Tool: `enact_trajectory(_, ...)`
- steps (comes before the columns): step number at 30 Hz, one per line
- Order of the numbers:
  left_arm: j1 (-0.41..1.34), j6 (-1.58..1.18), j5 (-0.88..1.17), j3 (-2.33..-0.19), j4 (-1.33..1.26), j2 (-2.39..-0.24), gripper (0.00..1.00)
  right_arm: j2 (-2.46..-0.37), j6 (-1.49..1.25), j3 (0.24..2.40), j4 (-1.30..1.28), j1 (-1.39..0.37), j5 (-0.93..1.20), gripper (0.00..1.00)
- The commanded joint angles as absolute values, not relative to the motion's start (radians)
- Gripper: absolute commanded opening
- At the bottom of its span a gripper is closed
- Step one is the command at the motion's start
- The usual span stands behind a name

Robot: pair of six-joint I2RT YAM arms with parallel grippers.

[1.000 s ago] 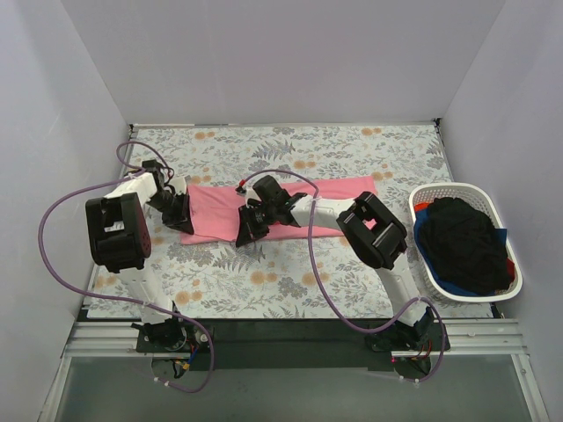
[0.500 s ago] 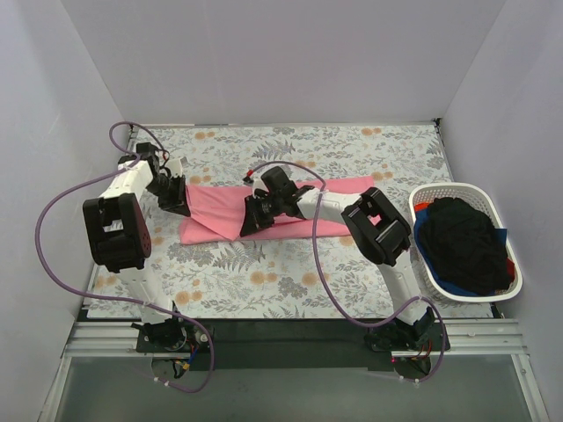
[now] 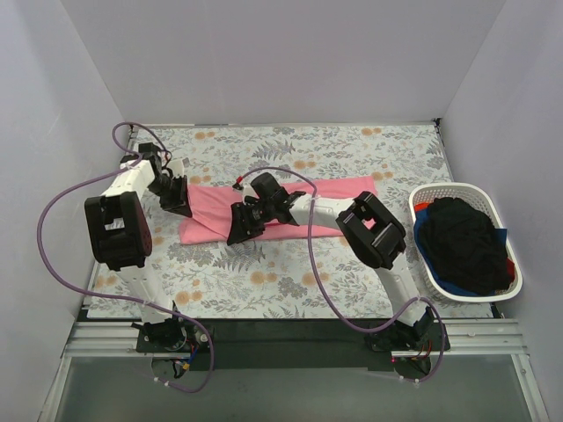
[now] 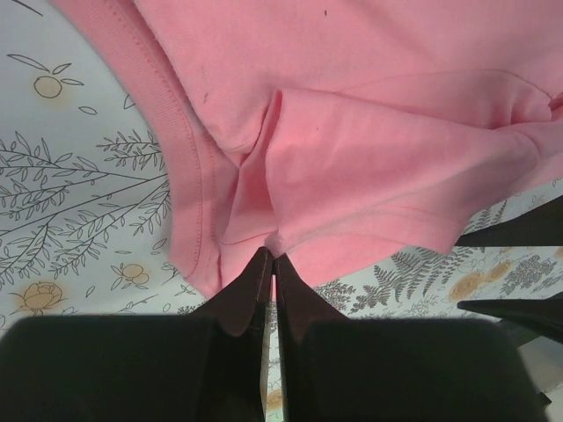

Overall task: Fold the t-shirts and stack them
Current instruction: Fold the tshirt

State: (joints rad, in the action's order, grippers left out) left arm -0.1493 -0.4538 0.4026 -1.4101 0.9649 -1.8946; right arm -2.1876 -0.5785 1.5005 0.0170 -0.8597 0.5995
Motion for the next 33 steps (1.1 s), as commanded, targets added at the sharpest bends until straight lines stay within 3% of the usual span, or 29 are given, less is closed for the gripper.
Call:
enact_trajectory(1, -0.137, -0.460, 0.420, -1.414, 0.965, -1.882, 0.00, -2.218, -0.597, 1.548, 0.055, -0.870, 0.598, 0.54)
enact_trajectory(11, -0.115, -0.466, 0.426, -1.387, 0.959, -1.865, 0.00, -2.258, -0.626, 1.572, 0.054, -0.868, 0.592, 0.59)
enact_trajectory(18, -0.110, -0.462, 0.422, -1.356, 0.959, -1.850, 0.00, -2.258, -0.637, 1.583, 0.058, -0.862, 0.597, 0.52)
enact_trajectory(21, -0.110, -0.460, 0.420, -1.355, 0.959, -1.848, 0.00, -2.261, -0.650, 1.575, 0.061, -0.861, 0.600, 0.37)
enact_trajectory(22, -0.110, -0.462, 0.419, -1.356, 0.960, -1.847, 0.00, -2.260, -0.652, 1.569, 0.061, -0.859, 0.597, 0.27)
enact_trajectory(27, -0.110, -0.456, 0.419, -1.353, 0.969, -1.844, 0.00, -2.261, -0.672, 1.554, 0.066, -0.850, 0.591, 0.05)
enact_trajectory(29, -0.109, -0.453, 0.417, -1.350, 0.973, -1.839, 0.00, -2.253, -0.661, 1.555, 0.060, -0.848, 0.610, 0.07)
enact_trajectory(33, -0.109, -0.448, 0.423, -1.354, 0.980, -1.841, 0.00, -2.150, -0.582, 1.537, 0.049, -0.853, 0.597, 0.20)
